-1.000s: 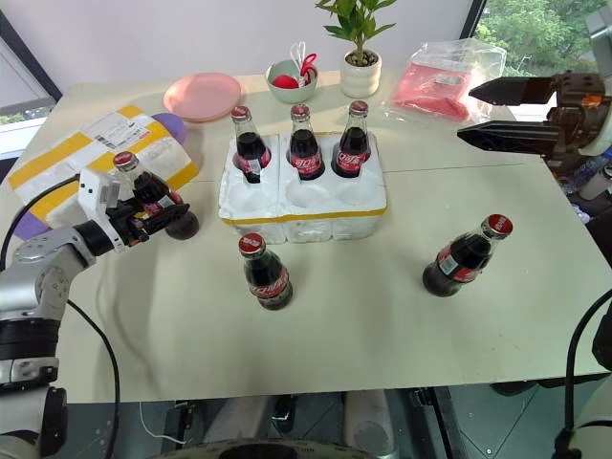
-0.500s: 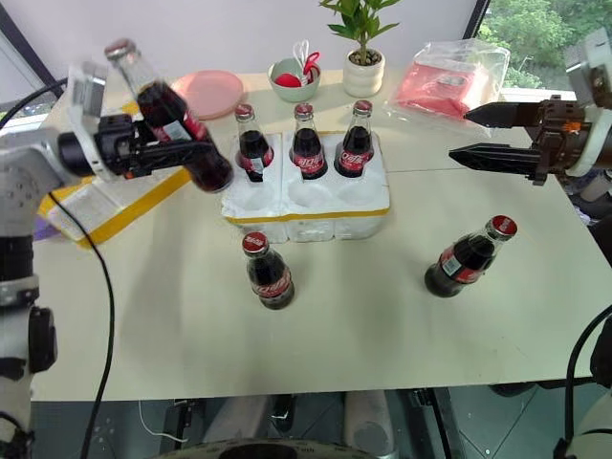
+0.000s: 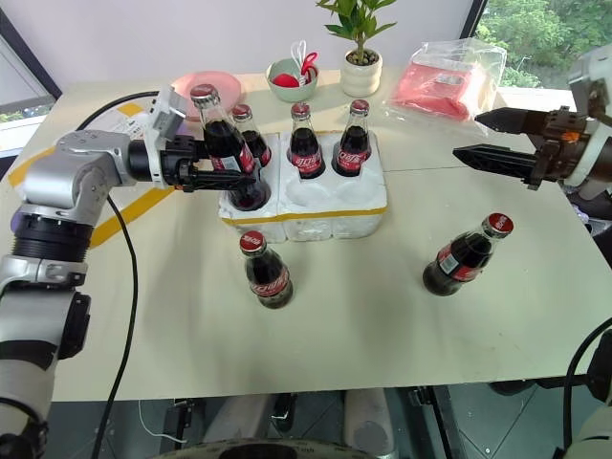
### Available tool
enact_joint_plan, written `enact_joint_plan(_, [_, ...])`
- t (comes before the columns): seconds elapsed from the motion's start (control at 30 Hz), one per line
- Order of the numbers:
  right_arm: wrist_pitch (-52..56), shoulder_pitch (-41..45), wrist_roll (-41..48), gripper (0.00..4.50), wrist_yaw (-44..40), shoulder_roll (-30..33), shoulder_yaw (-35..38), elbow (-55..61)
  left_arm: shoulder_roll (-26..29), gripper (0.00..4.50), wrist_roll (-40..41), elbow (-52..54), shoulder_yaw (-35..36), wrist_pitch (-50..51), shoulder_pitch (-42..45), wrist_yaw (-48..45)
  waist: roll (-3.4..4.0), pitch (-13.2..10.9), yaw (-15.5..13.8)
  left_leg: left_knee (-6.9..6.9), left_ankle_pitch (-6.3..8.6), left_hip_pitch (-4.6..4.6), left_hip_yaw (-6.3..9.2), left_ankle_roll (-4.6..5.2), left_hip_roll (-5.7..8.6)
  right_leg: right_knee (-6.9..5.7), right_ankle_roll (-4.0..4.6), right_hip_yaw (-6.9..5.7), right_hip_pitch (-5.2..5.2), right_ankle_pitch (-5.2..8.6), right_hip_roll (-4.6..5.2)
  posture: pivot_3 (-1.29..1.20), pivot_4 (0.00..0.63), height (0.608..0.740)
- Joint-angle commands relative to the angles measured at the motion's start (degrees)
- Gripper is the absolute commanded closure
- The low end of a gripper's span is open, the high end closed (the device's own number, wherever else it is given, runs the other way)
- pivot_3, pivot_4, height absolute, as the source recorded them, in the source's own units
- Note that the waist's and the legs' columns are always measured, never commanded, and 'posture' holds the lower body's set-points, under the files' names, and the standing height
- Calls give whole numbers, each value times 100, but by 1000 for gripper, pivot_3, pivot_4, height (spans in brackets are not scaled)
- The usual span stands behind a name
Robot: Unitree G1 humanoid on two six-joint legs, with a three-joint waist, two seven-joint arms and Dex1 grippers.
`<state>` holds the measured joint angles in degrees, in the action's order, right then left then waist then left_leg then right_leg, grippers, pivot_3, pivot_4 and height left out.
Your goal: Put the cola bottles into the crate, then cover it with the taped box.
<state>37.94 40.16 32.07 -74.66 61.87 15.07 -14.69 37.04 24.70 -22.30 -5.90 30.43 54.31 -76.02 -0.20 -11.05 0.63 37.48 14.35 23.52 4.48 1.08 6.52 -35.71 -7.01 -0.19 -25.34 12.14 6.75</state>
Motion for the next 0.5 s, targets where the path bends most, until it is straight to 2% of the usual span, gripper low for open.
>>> enact_joint_plan(0.03, [-154,58,44,0,115,3,192,122,-191,1676,-138,-127,123,-415,100,105,0,0,0,1,0,0,0,0,0,-2,0,0,0,0,0,0,150,740])
enact_joint_plan(0.2, [-279,244,-34,0,233,-88,45,-63,-423,1676,-376,-357,100,-630,-60,203,0,0,2,12,2,0,0,4,0,-12,0,0,0,0,0,0,150,740])
enact_joint_plan(0.4, [-445,503,-208,0,265,-157,-126,-359,-411,1676,-567,-336,158,-791,-435,309,2,1,1,28,4,2,1,6,-1,-21,0,0,2,0,-1,0,150,740])
enact_joint_plan(0.47, [-497,574,-261,0,236,-160,-171,-467,-384,606,-583,-258,175,-812,-577,357,2,2,6,29,5,2,0,7,0,-22,0,0,3,0,0,0,150,740])
enact_joint_plan(0.5, [-530,615,-296,0,234,-162,-201,-526,-366,219,-554,-178,197,-762,-649,376,3,2,12,30,5,2,0,7,-1,-22,0,0,3,0,-1,0,150,740])
